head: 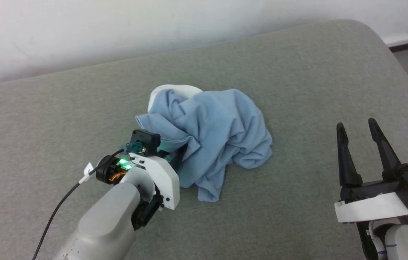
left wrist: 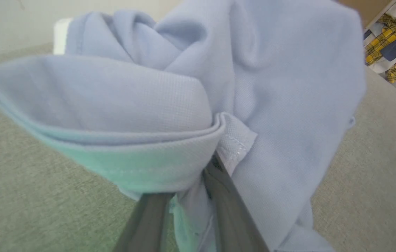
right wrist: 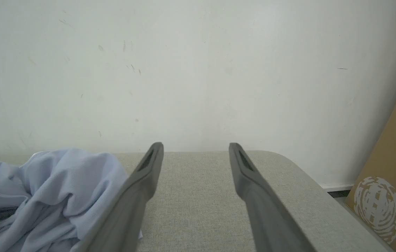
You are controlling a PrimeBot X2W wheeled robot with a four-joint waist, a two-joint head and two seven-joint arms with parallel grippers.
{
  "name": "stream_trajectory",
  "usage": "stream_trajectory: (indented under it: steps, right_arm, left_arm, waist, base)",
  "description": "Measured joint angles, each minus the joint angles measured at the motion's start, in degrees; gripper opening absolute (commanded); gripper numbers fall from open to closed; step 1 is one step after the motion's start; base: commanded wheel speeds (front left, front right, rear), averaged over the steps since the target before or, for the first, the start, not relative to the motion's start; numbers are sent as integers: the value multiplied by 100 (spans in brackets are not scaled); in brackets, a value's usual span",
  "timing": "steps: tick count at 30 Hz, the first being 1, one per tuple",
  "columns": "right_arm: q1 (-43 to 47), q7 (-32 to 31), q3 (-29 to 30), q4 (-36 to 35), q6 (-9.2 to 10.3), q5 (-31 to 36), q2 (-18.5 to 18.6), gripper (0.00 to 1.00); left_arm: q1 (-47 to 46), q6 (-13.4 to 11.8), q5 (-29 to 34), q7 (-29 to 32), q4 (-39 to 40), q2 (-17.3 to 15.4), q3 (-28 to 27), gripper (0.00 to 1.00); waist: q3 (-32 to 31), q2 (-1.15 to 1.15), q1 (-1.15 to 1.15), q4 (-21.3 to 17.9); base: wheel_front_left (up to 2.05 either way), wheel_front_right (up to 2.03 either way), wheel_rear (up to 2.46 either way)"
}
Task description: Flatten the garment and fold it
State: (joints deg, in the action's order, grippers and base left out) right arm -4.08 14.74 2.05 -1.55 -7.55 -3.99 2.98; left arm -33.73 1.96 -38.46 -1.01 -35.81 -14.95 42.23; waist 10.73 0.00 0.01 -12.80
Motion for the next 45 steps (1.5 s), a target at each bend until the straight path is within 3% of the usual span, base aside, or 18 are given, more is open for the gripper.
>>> stream_trajectory:
  steps: [1,10,15,19,24,32,38,45]
  right_arm:
    - [1,0,3,21,0,3,0,100]
    - [220,0,54,213,0,243,0,100]
    - [421,0,3,270,0,322,1,100]
    - [564,0,26,293,0,352,-2,100]
    - [692,-1,-15,385,0,350,-1,100]
    - [848,0,-90,490,0,318,-1,100]
    - [920,0,-159,547,0,241,-1,100]
    - [920,-1,-163,546,0,231,-1,100]
  left_arm:
    - [1,-4,1,-80,-7,2,-8,100]
    - [463,-370,-154,-1085,517,-53,-466,100]
    - [1168,-637,-82,-1347,1094,-441,-918,100]
    - [1791,-887,544,-1371,2094,-634,-1456,100]
    - [2748,-1079,1412,-1372,3086,-427,-2052,100]
    - [3738,-1048,2471,-1372,3631,82,-2460,100]
    - [3954,-882,2743,-1372,3677,430,-2770,100]
    - [3956,-512,2851,-1372,3583,626,-3083,100]
  waist:
    - [-19,0,0,49]
    - [-476,0,-1,493]
    - [-773,0,-2,801]
    - [-975,0,-2,1051]
    - [-1171,0,-2,1316]
    - [-1411,0,-2,1480]
    - [-1450,0,-2,1531]
    - [-1381,0,-1,1576]
  base:
    - [0,0,0]
    - [0,0,0]
    - [0,0,0]
    - [0,0,0]
    - [0,0,0]
    - [0,0,0]
    - [0,0,0]
    - [0,0,0]
